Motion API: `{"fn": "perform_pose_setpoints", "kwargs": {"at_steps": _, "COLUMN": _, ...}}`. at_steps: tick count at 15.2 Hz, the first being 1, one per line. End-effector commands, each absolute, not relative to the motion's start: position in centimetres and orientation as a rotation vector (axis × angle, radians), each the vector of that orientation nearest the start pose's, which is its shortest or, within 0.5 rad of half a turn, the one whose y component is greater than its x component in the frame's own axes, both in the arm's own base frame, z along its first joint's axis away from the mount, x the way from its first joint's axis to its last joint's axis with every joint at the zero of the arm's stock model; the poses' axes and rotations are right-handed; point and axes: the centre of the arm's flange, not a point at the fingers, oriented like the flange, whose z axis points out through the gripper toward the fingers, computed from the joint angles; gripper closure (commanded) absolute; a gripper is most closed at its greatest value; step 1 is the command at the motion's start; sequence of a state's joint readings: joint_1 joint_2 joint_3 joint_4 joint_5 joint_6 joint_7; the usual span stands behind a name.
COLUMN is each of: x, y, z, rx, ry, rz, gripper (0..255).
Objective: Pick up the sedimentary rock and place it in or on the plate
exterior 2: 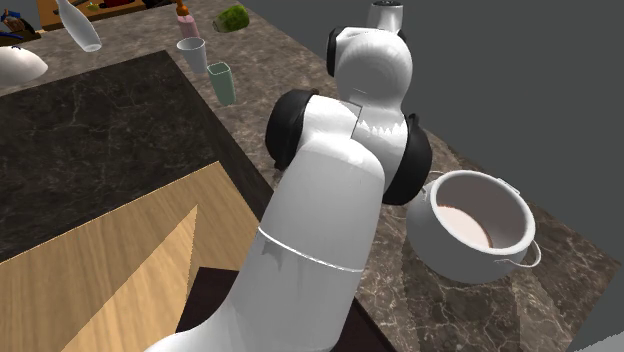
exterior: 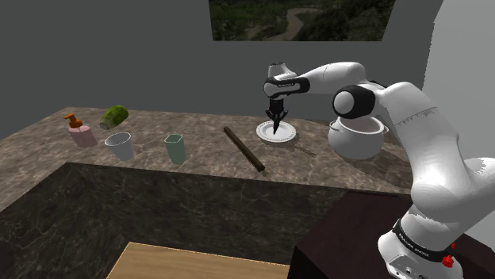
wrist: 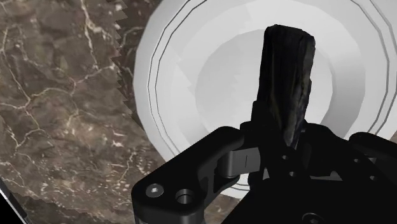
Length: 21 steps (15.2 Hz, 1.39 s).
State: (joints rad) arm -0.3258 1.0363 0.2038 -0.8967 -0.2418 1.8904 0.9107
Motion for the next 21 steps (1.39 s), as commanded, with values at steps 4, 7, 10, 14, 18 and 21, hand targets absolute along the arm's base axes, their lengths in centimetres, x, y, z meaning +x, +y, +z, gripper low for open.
{"fn": "perform_pose_setpoints", "kwargs": {"at_steps": 4, "x": 76.7, "y": -17.7, "z": 25.3, "rx": -2.77, "ry": 1.603, "rz": 0.009, "gripper": 255}}
{"fn": "perform_pose_setpoints", "kwargs": {"at_steps": 7, "x": 76.7, "y": -17.7, "z": 25.3, "rx": -2.77, "ry": 1.603, "rz": 0.009, "gripper": 255}}
{"fn": "perform_pose_setpoints", "kwargs": {"at_steps": 10, "x": 76.7, "y": -17.7, "z": 25.3, "rx": -2.77, "ry": 1.603, "rz": 0.009, "gripper": 0}}
{"fn": "perform_pose_setpoints", "kwargs": {"at_steps": 14, "x": 76.7, "y": -17.7, "z": 25.3, "rx": -2.77, "ry": 1.603, "rz": 0.009, "gripper": 0}}
{"fn": "perform_pose_setpoints", "kwargs": {"at_steps": 18, "x": 76.9, "y": -17.5, "z": 29.3, "rx": -2.77, "ry": 1.603, "rz": 0.009, "gripper": 0}}
{"fn": "perform_pose_setpoints", "kwargs": {"at_steps": 21, "x": 76.9, "y": -17.5, "z": 30.3, "rx": -2.77, "ry": 1.603, "rz": 0.009, "gripper": 0}}
